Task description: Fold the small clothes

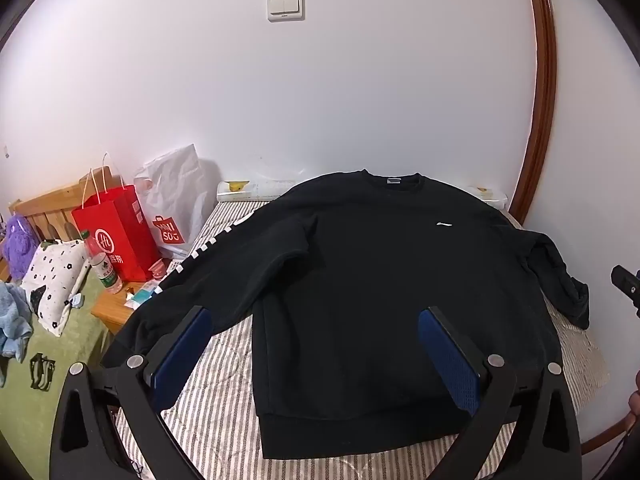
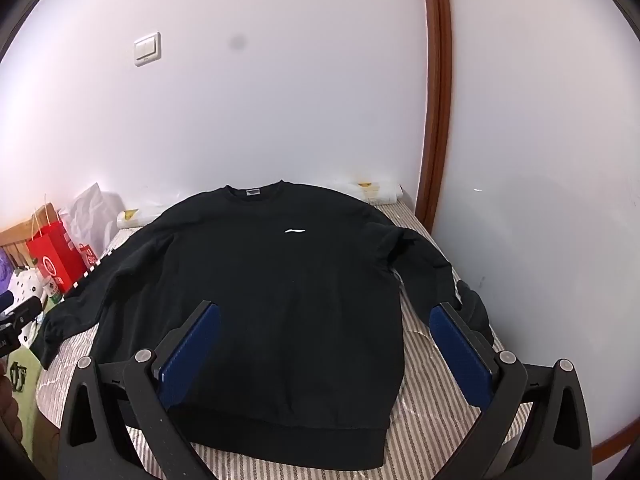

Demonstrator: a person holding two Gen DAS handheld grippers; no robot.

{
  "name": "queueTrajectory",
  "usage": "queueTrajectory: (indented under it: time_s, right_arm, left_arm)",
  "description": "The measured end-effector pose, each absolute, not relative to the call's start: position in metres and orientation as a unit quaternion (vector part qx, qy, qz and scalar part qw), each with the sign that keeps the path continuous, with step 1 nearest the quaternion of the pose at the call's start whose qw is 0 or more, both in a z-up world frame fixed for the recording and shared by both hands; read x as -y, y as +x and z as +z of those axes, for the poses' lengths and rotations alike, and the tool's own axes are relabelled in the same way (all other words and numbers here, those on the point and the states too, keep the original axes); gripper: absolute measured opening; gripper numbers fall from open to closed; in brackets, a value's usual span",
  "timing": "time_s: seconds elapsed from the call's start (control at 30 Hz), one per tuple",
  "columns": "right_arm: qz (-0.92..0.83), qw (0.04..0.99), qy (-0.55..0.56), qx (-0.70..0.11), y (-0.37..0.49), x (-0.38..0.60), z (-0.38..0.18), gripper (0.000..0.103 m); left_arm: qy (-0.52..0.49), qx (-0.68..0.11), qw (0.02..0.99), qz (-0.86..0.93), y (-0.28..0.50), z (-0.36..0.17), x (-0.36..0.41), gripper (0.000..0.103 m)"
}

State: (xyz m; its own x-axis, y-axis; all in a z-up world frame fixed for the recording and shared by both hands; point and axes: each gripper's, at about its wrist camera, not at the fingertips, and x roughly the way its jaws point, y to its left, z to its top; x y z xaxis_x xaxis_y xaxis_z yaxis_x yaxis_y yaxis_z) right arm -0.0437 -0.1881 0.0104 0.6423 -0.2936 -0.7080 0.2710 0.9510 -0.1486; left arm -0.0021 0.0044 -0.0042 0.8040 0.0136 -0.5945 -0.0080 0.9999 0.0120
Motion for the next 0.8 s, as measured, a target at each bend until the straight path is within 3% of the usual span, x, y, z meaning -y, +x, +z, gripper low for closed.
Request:
queueTrajectory:
  time_s: [0.8]
  right_arm:
    - [-0.142, 0.908, -0.011, -0.393, -0.045, 0.172, 0.006, 0.103]
  left_arm:
    - [-0.004, -0.313, 0.95, 0.005, -0.003, 0.001, -0.007, 0.103]
